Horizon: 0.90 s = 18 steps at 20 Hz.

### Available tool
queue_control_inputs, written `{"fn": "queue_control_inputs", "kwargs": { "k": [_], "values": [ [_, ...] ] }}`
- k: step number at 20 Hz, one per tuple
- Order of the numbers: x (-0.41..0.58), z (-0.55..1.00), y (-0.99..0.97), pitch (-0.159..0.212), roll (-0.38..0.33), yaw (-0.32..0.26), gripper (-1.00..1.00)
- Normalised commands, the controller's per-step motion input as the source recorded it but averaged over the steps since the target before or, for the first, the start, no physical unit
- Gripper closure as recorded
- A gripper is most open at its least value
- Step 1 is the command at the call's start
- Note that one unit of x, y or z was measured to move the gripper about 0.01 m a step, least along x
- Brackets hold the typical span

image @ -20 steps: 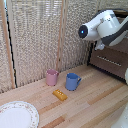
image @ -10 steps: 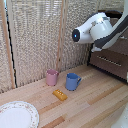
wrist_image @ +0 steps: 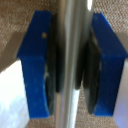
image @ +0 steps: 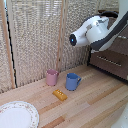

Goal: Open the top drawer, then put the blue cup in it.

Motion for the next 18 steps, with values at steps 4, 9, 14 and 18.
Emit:
{"fn": "queue_control_inputs", "kwargs": {
  "k": [4,9,14,18],
  "values": [
    [0.028,-0.04,0.27,-0.044,-0.010,-0.016,-1.00],
    [0.000,-0.03,0.33,-0.027,0.000,-0.118,-1.00],
    [-0.009,0.06,0.24,-0.014,-0.004,0.002,-1.00],
    [-0.009,0.62,0.23,0.075,0.058,0.002,-1.00]
  ]
}}
